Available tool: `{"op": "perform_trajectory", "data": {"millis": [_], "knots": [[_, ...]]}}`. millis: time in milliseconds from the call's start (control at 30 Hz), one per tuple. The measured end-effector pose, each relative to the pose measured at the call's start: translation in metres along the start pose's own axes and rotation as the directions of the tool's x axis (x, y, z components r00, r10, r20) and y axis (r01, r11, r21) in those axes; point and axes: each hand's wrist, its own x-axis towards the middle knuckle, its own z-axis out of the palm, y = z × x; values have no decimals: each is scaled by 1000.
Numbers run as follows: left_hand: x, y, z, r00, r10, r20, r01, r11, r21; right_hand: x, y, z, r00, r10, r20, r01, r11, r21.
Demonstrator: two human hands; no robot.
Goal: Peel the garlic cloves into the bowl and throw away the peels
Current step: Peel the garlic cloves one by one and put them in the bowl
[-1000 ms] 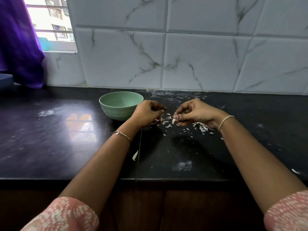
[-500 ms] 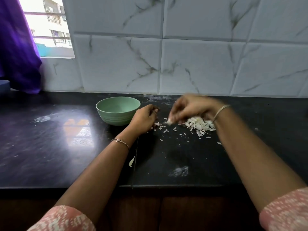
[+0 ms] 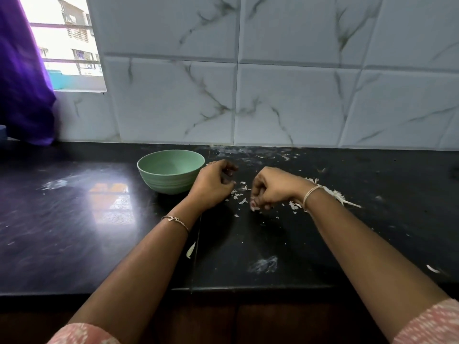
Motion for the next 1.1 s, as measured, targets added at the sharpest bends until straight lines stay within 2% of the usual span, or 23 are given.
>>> {"op": "perform_trajectory", "data": {"millis": [67,167,233,367,500,567,767,933,1100], "knots": [[1,4,1,999,-34,37,37,995,-88,-2,1,-6,999,-30,-43,35,992,122],[-1,12,-1,981,-89,170,145,926,-349,0,5,-10,977,-10,-211,102,898,428],[-3,14,-2,969,-77,234,168,901,-400,1,7,-7,965,21,-260,122,845,520],[-6,14,-3,963,-55,264,159,907,-389,-1,12,6,979,32,-201,113,733,671],[-6,16,-6,948,-87,306,230,850,-473,-5,14,9,984,58,-169,106,573,812],[-7,16,-7,942,-105,318,265,812,-519,-6,14,9,986,58,-159,109,504,857],[-11,18,-8,917,-129,378,346,729,-590,-8,14,10,989,82,-124,76,435,897],[-10,19,-10,886,-142,441,413,674,-613,-9,13,9,990,87,-109,59,446,893],[-5,18,-13,908,-214,360,411,625,-664,-11,14,7,992,97,-77,25,449,893]]}}
